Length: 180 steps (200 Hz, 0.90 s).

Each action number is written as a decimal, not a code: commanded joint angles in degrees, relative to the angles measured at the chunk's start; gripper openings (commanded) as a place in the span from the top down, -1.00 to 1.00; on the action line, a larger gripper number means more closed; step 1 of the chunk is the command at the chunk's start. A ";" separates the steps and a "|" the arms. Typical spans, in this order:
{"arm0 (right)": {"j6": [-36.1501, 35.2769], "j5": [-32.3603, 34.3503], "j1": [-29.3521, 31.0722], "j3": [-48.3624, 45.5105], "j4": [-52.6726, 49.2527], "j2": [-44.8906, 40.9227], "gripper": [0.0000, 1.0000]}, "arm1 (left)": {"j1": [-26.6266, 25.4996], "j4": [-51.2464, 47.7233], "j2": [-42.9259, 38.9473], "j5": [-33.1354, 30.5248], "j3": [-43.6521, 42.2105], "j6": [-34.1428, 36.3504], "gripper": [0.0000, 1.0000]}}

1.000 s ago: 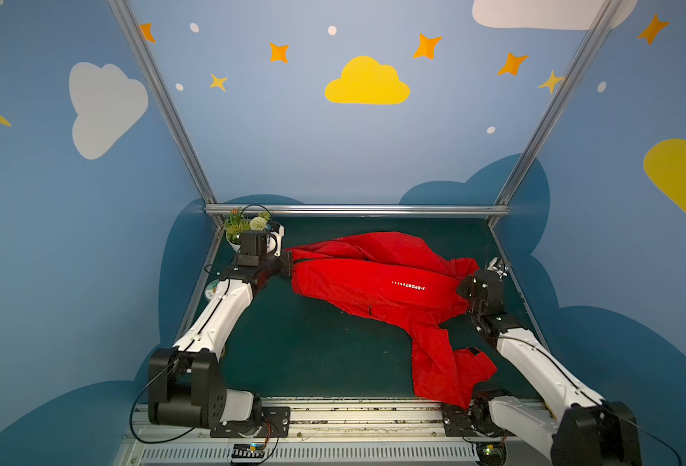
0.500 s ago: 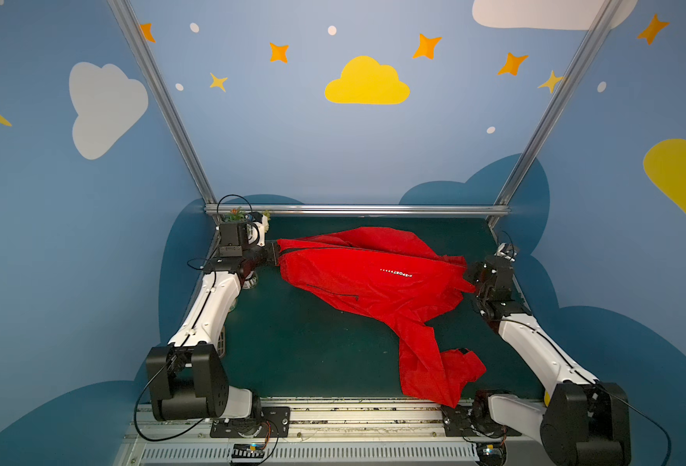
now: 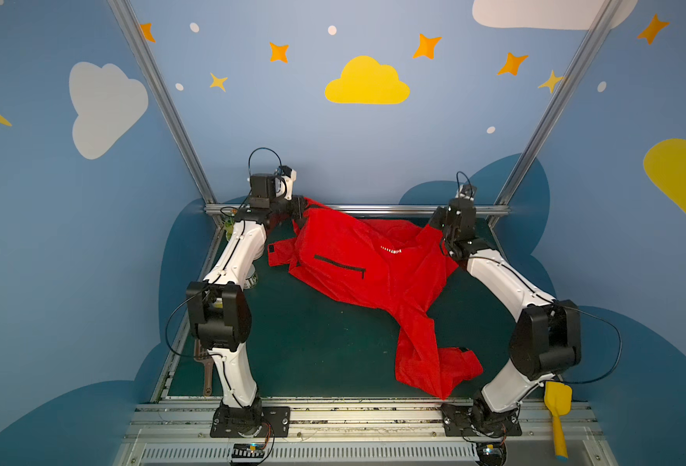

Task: Zip up the jacket
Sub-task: 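Raise the jacket's top edge high with both grippers, then lay the jacket flat on the table, pulling it toward the robot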

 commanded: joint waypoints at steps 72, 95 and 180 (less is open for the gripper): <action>-16.36 2.45 -1.87 26.45 22.89 4.85 1.00 | 8.83 13.76 -4.82 -0.41 15.25 -0.02 0.94; -19.36 -0.71 -2.25 14.75 31.76 -2.38 1.00 | 12.08 22.51 -13.75 -1.52 0.34 -2.08 0.94; -14.87 14.33 15.23 -40.11 25.38 -35.33 1.00 | 13.59 32.38 -42.93 7.49 -59.83 -3.84 0.94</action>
